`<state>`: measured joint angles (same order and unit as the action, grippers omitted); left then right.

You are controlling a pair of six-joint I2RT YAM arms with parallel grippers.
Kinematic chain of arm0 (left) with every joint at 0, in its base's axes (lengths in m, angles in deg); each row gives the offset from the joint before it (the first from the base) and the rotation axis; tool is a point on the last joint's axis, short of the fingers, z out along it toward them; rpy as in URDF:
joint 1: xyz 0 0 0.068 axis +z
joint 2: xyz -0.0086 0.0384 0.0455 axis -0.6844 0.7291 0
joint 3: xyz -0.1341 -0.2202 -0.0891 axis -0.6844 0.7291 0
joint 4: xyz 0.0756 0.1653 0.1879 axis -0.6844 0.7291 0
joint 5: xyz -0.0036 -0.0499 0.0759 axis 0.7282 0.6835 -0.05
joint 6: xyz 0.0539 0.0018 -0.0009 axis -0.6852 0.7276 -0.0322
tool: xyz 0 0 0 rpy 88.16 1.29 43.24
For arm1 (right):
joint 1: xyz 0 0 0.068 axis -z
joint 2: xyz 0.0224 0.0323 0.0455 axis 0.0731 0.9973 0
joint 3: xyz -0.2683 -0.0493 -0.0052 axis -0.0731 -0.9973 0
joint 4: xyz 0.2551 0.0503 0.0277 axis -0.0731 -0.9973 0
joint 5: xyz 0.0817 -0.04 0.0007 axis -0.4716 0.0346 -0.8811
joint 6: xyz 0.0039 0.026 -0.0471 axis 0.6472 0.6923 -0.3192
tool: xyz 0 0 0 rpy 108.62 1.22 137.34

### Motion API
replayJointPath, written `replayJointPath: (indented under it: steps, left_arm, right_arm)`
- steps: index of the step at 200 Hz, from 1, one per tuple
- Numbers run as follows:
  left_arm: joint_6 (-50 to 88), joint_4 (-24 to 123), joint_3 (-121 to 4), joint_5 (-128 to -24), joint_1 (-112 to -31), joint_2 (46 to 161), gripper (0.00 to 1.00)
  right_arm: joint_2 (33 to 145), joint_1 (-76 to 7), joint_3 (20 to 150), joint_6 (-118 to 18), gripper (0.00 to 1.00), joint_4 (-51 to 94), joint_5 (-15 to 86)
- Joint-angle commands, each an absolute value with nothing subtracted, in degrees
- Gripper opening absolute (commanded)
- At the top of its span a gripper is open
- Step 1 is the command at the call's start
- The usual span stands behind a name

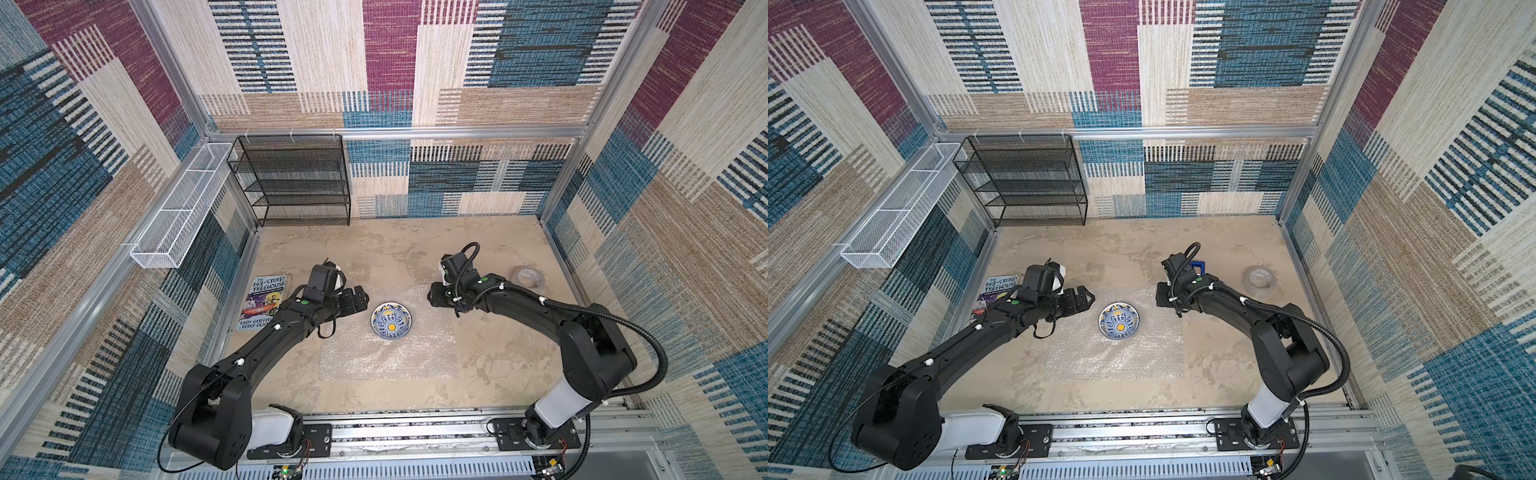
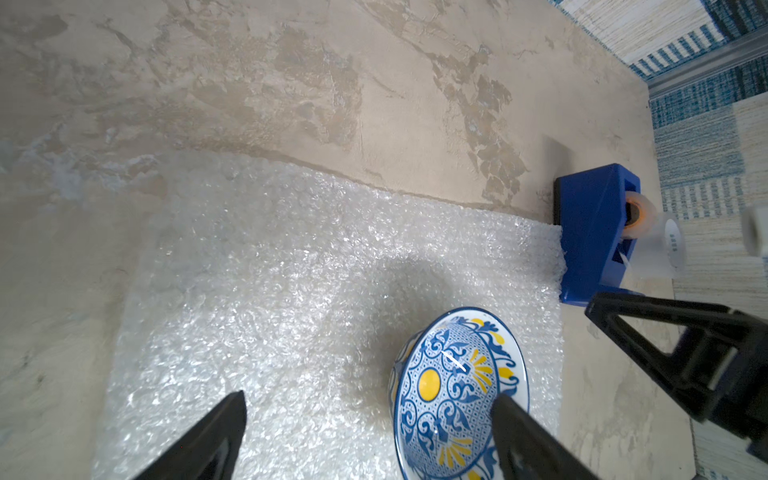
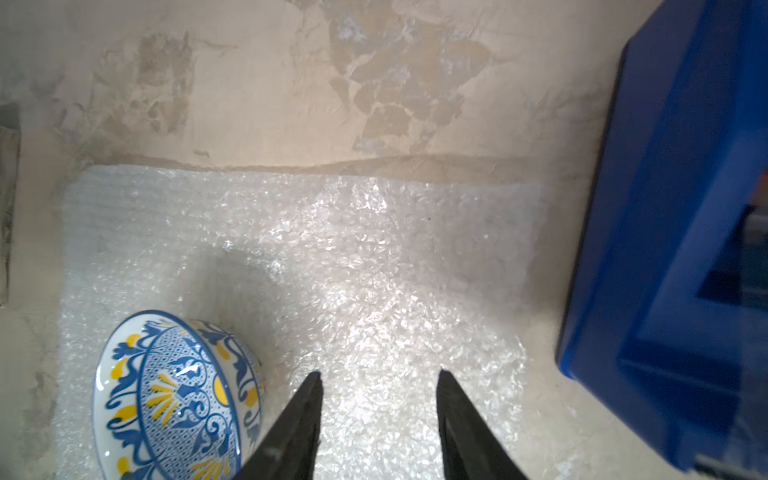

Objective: Wrap bowls in bubble wrap
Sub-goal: Place the bowl on the bubble wrap, then wrap the bowl in bubble wrap.

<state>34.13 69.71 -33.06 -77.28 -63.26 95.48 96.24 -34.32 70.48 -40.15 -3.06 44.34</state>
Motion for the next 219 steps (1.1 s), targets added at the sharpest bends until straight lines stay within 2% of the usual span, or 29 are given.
replayJointPath:
  steps: [1, 45, 122, 172, 219]
  left_arm:
    - [32.2, 68.9, -32.8, -77.1, -63.7, 95.7, 0.96]
    - [32.1, 69.3, -33.9, -77.3, -64.1, 96.8, 0.96]
    - [31.7, 69.6, -34.6, -77.9, -64.1, 98.0, 0.95]
    - [31.6, 69.6, -34.1, -78.6, -64.1, 97.3, 0.96]
    - [31.5, 69.3, -33.2, -79.2, -64.2, 96.7, 0.96]
  right_arm:
    - [98.9, -33.6, 71.9, -41.8, 0.47, -2.0, 49.2]
    - [105.2, -33.5, 75.5, -40.5, 0.48, -4.7, 57.5]
    - [107.9, -33.5, 76.0, -38.0, 0.54, -3.6, 61.1]
    - [108.0, -32.7, 75.1, -37.6, 0.55, 2.6, 56.3]
    - [105.1, -30.1, 71.1, -37.7, 0.51, 9.7, 46.4]
